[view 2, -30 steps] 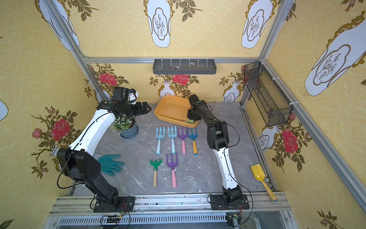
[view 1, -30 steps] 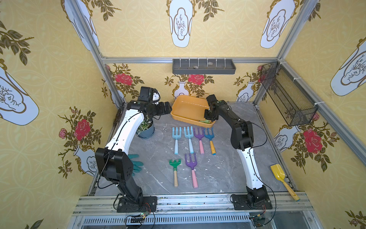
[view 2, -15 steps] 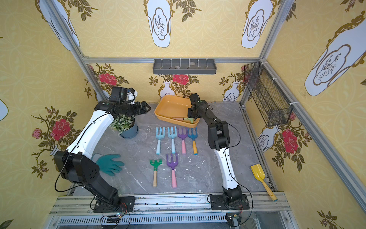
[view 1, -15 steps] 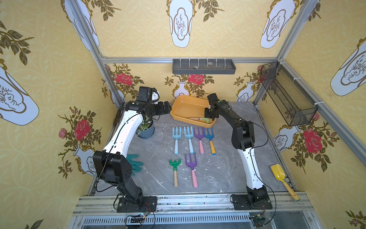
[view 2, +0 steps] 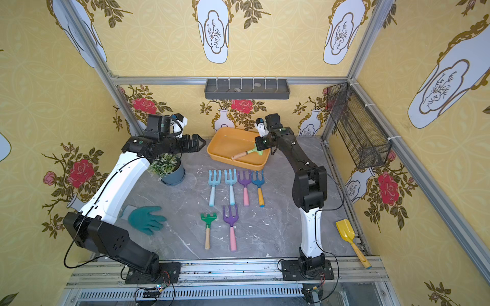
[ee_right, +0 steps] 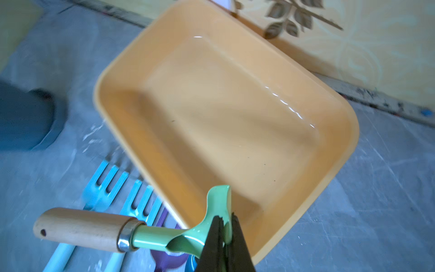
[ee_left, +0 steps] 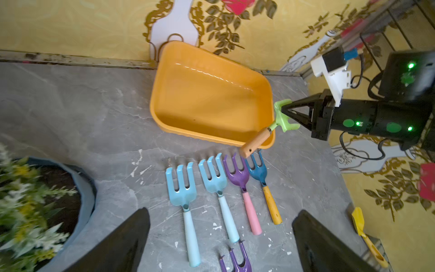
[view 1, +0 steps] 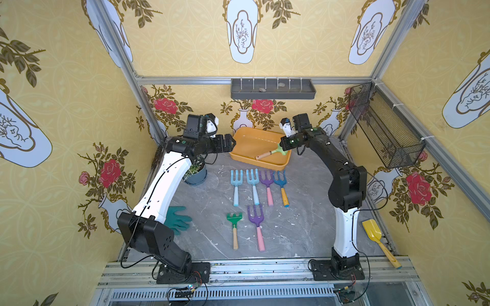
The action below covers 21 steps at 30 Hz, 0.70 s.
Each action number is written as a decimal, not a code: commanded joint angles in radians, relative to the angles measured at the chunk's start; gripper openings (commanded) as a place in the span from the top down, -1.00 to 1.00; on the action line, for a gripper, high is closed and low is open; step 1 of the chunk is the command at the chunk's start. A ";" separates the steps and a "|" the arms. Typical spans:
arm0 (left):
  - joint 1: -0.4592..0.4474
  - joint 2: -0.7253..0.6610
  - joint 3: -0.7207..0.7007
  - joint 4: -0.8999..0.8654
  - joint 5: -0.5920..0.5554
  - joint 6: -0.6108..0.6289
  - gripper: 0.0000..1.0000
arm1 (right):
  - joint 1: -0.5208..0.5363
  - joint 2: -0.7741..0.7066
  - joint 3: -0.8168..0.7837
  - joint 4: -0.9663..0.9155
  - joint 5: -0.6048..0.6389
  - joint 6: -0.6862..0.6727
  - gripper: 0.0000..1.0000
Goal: Take the hand rake out of the storage box
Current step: Pick up the rake from the storage box.
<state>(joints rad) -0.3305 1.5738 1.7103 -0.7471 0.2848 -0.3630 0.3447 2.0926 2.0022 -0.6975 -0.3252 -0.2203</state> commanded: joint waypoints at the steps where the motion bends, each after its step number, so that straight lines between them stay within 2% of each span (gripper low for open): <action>1: -0.080 0.000 -0.015 0.048 -0.007 0.054 -1.00 | -0.002 -0.080 -0.041 -0.061 -0.315 -0.383 1.00; 4: -0.185 0.008 -0.035 0.064 -0.024 0.085 -1.00 | 0.016 -0.131 -0.080 -0.170 -0.455 -0.606 1.00; 7: -0.202 -0.025 -0.099 0.092 -0.026 0.038 -1.00 | 0.089 -0.216 -0.234 -0.193 -0.376 -0.714 1.00; 9: -0.200 -0.092 -0.185 0.146 -0.064 0.017 -1.00 | 0.144 -0.296 -0.374 -0.171 -0.332 -0.746 1.00; 14: -0.172 -0.223 -0.348 0.201 -0.131 -0.029 -1.00 | 0.256 -0.527 -0.730 -0.022 -0.376 -0.761 1.00; 18: -0.150 -0.262 -0.423 0.203 -0.171 -0.060 -1.00 | 0.371 -0.582 -0.856 0.028 -0.254 -0.741 1.00; 21: -0.135 -0.288 -0.466 0.217 -0.185 -0.066 -1.00 | 0.387 -0.591 -0.930 0.100 -0.216 -0.752 1.00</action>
<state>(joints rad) -0.4763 1.3018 1.2736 -0.5793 0.1371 -0.4061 0.7231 1.5120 1.1145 -0.7040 -0.6052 -0.9485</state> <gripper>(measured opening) 0.999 0.075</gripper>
